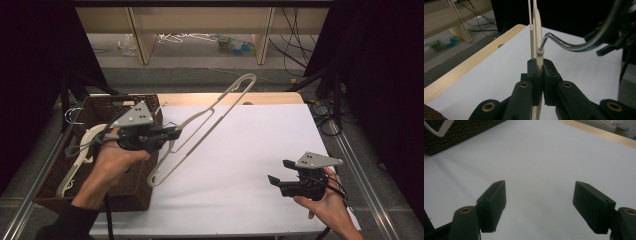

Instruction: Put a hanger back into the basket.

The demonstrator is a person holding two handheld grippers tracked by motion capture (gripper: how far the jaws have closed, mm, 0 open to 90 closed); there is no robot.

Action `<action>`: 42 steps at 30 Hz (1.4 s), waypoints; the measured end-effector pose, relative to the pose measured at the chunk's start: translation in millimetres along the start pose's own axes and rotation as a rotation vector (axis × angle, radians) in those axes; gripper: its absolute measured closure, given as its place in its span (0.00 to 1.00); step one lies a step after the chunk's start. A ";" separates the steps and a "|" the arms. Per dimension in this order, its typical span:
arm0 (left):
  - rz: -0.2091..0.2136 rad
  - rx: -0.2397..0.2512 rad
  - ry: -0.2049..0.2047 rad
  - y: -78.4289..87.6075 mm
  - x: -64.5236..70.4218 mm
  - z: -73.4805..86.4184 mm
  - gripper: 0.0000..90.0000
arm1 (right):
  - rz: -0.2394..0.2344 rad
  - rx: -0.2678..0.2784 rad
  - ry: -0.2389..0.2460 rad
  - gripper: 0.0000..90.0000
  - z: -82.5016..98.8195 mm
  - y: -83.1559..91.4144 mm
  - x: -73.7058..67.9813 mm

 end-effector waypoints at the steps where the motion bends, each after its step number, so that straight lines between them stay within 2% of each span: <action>1: 0.006 0.014 0.015 6.1 -2.8 -2.1 0.95 | -0.001 0.003 0.007 0.31 0.5 -0.9 0.0; 3: 0.010 0.055 0.046 18.6 -5.8 -7.9 0.95 | -0.003 -0.006 0.012 0.31 1.7 -1.6 -0.1; 5: 0.015 0.083 0.053 31.2 -7.8 -15.2 0.95 | -0.002 -0.014 0.011 0.31 2.8 -2.2 0.0; 8: 0.017 0.102 0.056 48.7 -10.8 -26.2 0.95 | 0.000 -0.016 0.012 0.31 4.2 -3.0 0.5; 12: -0.009 0.102 0.061 68.6 -18.1 -34.1 0.95 | 0.001 -0.009 0.011 0.31 5.2 -2.0 -0.1; 17: -0.068 0.062 0.049 89.9 -31.0 -30.2 0.95 | -0.007 -0.014 0.017 0.31 6.6 -1.9 -1.2; 20: -0.117 0.075 0.053 104.1 -44.0 -25.1 0.95 | -0.003 -0.019 0.010 0.31 8.1 -2.3 -2.2; 25: -0.185 0.043 0.057 119.3 -62.5 -7.5 0.95 | -0.004 -0.018 0.018 0.31 8.7 -2.5 -1.4; 27: -0.212 0.001 -0.010 123.9 -73.9 2.8 0.95 | -0.007 -0.019 0.011 0.31 8.9 -2.4 -1.1; 28: -0.198 -0.003 0.021 123.7 -75.2 8.7 0.95 | -0.003 -0.019 0.012 0.31 9.2 -2.5 -0.9; 29: -0.178 -0.027 -0.090 125.5 -85.9 13.5 0.95 | -0.005 -0.020 0.010 0.31 9.5 -2.4 -1.0; 30: -0.195 -0.067 -0.162 128.9 -92.8 18.1 0.95 | -0.006 -0.020 0.013 0.31 9.7 -2.5 -1.0; 31: -0.239 -0.030 0.057 125.3 -80.3 25.8 0.95 | -0.008 -0.024 0.017 0.31 9.8 -2.5 -0.9; 36: -0.256 -0.084 0.066 128.3 -88.5 50.9 0.95 | -0.008 -0.026 0.008 0.31 10.9 -2.7 -1.2; 42: -0.278 -0.151 0.084 131.9 -99.0 80.6 0.95 | -0.009 -0.019 0.020 0.31 11.1 -2.4 -0.6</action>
Point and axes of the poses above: each handheld gripper's, and its own axes: y roughly backward along the jaws, z roughly out of its underside, x roughly to its right, the point moved 1 cm from there along -y, roughly forward along the jaws, and after that the axes turned 11 degrees about -y, right-handed, at the moved point
